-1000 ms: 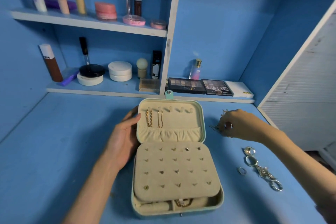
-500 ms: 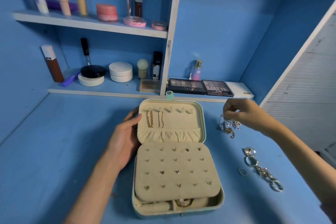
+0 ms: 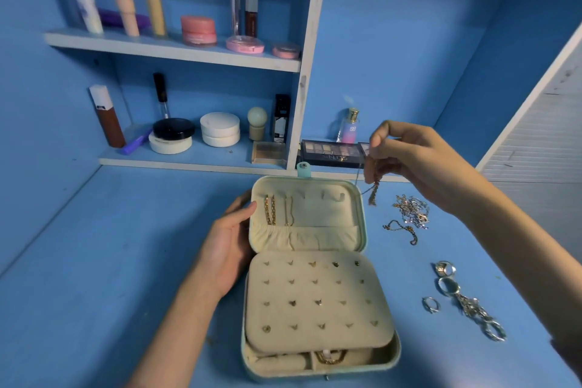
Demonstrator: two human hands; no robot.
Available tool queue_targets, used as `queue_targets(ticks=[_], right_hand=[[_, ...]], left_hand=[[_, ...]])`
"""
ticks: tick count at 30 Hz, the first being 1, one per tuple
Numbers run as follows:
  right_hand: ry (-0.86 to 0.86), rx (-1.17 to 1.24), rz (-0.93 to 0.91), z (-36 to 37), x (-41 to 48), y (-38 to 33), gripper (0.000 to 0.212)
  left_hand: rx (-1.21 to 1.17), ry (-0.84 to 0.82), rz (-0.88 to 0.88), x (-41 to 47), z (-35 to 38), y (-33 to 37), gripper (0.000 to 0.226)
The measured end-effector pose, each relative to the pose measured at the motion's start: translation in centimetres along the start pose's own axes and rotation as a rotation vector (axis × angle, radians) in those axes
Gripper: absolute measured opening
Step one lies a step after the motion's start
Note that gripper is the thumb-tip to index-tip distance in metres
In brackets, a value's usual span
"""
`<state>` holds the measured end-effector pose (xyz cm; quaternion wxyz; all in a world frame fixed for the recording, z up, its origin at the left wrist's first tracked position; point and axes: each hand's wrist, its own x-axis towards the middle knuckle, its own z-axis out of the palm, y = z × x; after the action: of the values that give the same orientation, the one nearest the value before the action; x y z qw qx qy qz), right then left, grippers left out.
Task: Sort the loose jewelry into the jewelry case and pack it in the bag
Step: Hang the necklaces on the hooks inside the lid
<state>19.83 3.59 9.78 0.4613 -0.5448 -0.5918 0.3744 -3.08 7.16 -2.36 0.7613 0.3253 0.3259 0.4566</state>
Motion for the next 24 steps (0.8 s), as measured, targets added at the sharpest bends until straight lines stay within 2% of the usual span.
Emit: queue_targets(ticks=[4,8,11,18,24], right_hand=[[-0.075,0.005,0.022,2.1,0.5,-0.2,0.015],[-0.148,-0.055,0.055,4.3,1.4,0.1,0.010],[-0.135,-0.116,0.081,5.5,2.3,0.7,0.010],[0.014,-0.596,0.024,6.3,3.3,2.8,0.013],[-0.051,-0.736,0.065,5.9,2.4,3.0,0.016]], left_hand=[[0.003,0.006,0.010,0.1,-0.1,0.0,0.042],[-0.017,0.015,0.014,0.1,-0.1,0.0,0.049],[-0.019,0.010,0.018,0.2,-0.1,-0.1,0.046],[-0.010,0.001,0.012,0.2,-0.3,-0.1,0.044],[-0.006,-0.007,0.019,0.3,-0.3,-0.2,0.050]])
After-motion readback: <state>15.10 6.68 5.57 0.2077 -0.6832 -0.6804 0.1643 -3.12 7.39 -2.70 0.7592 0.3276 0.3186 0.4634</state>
